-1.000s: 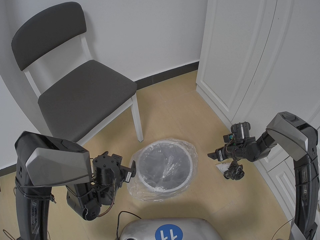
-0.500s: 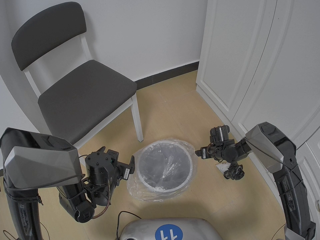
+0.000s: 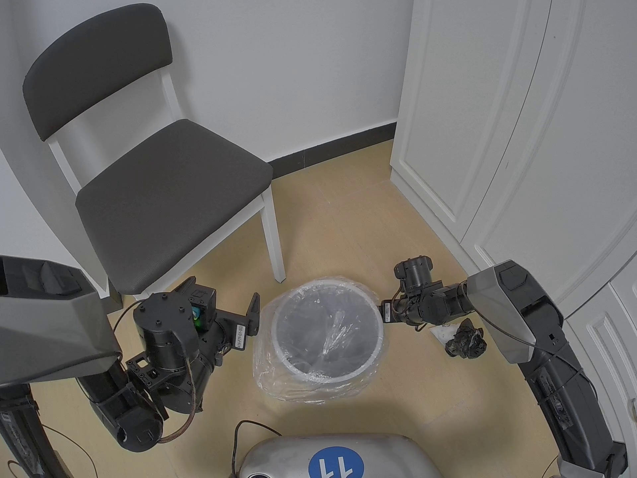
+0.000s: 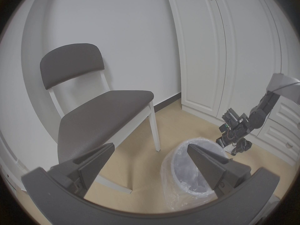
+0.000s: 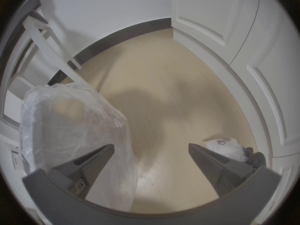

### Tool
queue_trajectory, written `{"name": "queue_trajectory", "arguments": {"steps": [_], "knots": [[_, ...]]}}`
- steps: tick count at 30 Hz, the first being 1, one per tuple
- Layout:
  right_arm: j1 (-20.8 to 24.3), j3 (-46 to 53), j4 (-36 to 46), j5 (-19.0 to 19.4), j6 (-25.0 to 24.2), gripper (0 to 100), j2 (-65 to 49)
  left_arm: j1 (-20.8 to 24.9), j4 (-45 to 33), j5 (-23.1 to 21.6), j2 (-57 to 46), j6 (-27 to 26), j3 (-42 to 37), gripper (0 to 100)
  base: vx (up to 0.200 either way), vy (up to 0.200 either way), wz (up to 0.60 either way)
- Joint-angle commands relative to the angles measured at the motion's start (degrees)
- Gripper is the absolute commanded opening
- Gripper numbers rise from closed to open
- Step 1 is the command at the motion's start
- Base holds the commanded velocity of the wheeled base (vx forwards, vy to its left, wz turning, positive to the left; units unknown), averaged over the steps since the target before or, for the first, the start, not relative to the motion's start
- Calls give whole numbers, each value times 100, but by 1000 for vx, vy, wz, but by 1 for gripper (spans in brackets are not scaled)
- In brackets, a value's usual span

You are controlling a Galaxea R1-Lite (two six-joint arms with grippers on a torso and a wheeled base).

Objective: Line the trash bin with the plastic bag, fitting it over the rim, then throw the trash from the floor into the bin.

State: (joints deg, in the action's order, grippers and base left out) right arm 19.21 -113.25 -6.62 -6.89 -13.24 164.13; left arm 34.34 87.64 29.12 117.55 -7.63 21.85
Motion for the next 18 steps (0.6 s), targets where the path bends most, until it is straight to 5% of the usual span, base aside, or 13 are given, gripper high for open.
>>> {"name": "queue_trajectory", "arguments": {"steps": [1, 6, 18], "knots": [[-32, 5, 3, 3, -30, 100, 84, 11, -1, 6, -294, 16, -75, 100, 0, 0, 0], [-84, 892, -278, -137, -258, 100, -452, 90, -1, -3, -409, 174, -286, 100, 0, 0, 0], [-339, 4628, -2528, -102, -311, 100, -2755, 275, -1, -21, -628, 359, -937, 100, 0, 0, 0]]}}
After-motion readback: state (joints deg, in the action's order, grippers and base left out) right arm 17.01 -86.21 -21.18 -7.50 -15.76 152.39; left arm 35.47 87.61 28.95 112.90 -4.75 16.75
